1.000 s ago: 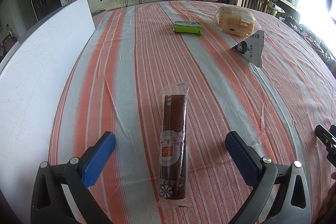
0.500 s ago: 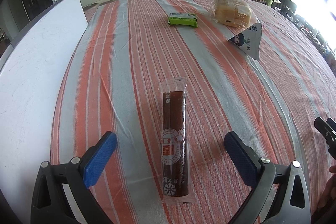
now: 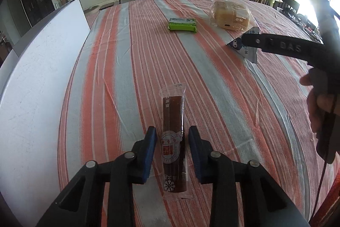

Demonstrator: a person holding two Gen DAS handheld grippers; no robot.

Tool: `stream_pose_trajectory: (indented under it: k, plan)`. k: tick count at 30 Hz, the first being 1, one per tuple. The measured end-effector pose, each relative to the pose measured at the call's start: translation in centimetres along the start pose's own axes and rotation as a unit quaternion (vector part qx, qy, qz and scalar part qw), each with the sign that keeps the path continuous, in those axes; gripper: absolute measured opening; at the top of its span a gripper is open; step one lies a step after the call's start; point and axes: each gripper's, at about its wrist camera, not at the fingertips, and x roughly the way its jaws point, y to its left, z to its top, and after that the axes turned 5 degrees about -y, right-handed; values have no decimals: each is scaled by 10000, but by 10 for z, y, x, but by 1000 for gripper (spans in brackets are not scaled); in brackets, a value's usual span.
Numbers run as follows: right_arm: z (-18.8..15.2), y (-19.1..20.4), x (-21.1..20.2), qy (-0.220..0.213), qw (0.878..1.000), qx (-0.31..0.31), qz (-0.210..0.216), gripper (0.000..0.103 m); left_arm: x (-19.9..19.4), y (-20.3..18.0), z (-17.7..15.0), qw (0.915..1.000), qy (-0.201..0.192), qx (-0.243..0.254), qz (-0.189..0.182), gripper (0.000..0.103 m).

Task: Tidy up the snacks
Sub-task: 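Close the left gripper on the brown sausage while the right gripper grasps the silver triangle pack, then carry both snacks over the bin and open both grippers to drop them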

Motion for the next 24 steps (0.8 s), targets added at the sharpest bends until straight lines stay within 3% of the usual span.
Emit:
stream_pose_trajectory:
  k: [2, 3, 4, 7, 11, 16, 20, 24]
  plan:
    - [4, 3, 11, 82, 10000, -1, 49, 82, 0, -1, 1, 10000, 25, 10, 4, 22]
    - [5, 4, 16, 161, 9998, 20, 77, 75, 0, -1, 1, 10000, 29, 23, 5, 22]
    - [5, 5, 21, 318, 9994, 48, 135, 38, 0, -1, 1, 10000, 28, 32, 4, 21]
    - [4, 0, 15, 428, 9982, 339, 239, 37, -1, 0, 0, 10000, 24, -1, -24, 19]
    - [-6, -15, -16, 343, 9921, 915, 790, 34, -14, 11, -4, 9985, -59, -380, -390, 18]
    - [-33, -37, -53, 347, 9730, 1769, 1441, 34, -48, 20, -7, 9951, -280, -590, -746, 18]
    - [-53, -44, -69, 412, 9503, 2439, 1890, 34, -74, 26, -12, 9918, -409, -715, -978, 18]
    - [-60, -36, -82, 441, 9369, 2745, 2118, 34, -105, 35, -18, 9873, -536, -881, -1212, 18]
